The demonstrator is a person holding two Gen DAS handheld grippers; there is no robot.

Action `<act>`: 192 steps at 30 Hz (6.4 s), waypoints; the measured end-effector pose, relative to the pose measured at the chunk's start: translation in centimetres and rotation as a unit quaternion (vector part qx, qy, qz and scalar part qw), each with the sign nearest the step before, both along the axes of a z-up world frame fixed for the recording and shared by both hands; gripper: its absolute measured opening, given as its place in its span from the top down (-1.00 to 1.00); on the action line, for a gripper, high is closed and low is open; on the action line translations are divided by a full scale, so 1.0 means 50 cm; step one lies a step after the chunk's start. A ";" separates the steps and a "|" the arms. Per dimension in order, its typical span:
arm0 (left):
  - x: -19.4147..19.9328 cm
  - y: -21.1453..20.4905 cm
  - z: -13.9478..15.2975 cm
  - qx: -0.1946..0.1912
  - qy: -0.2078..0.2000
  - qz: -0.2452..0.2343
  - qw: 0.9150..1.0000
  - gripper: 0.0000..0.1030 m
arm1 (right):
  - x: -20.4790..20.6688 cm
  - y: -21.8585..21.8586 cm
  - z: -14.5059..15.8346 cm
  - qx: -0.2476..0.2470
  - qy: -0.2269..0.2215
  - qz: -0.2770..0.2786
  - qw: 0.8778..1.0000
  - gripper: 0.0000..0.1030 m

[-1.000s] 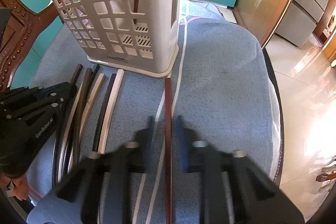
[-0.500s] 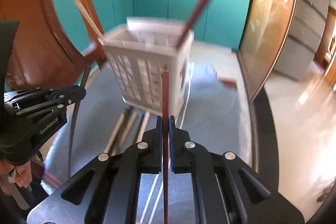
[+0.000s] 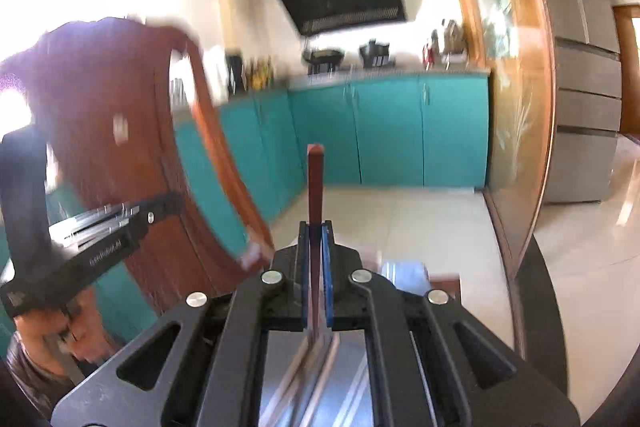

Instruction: Organize utensils

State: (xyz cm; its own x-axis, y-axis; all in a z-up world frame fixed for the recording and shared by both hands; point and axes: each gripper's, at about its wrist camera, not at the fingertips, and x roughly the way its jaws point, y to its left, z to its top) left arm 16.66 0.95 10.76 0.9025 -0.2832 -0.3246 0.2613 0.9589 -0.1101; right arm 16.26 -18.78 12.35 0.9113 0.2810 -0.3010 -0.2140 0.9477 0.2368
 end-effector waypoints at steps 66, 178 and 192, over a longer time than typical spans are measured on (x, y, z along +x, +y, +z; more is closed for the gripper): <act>0.090 0.008 -0.352 0.105 0.093 0.089 0.986 0.23 | 0.142 0.095 -0.511 -0.122 0.306 0.032 0.944 0.23; 0.172 -0.020 -0.577 0.110 0.364 0.010 0.925 0.26 | 0.145 0.061 -0.589 -0.079 0.380 0.004 0.922 0.70; 0.170 -0.022 -0.580 0.112 0.364 0.008 0.925 0.21 | 0.138 0.104 -0.596 -0.084 0.383 0.037 0.919 0.70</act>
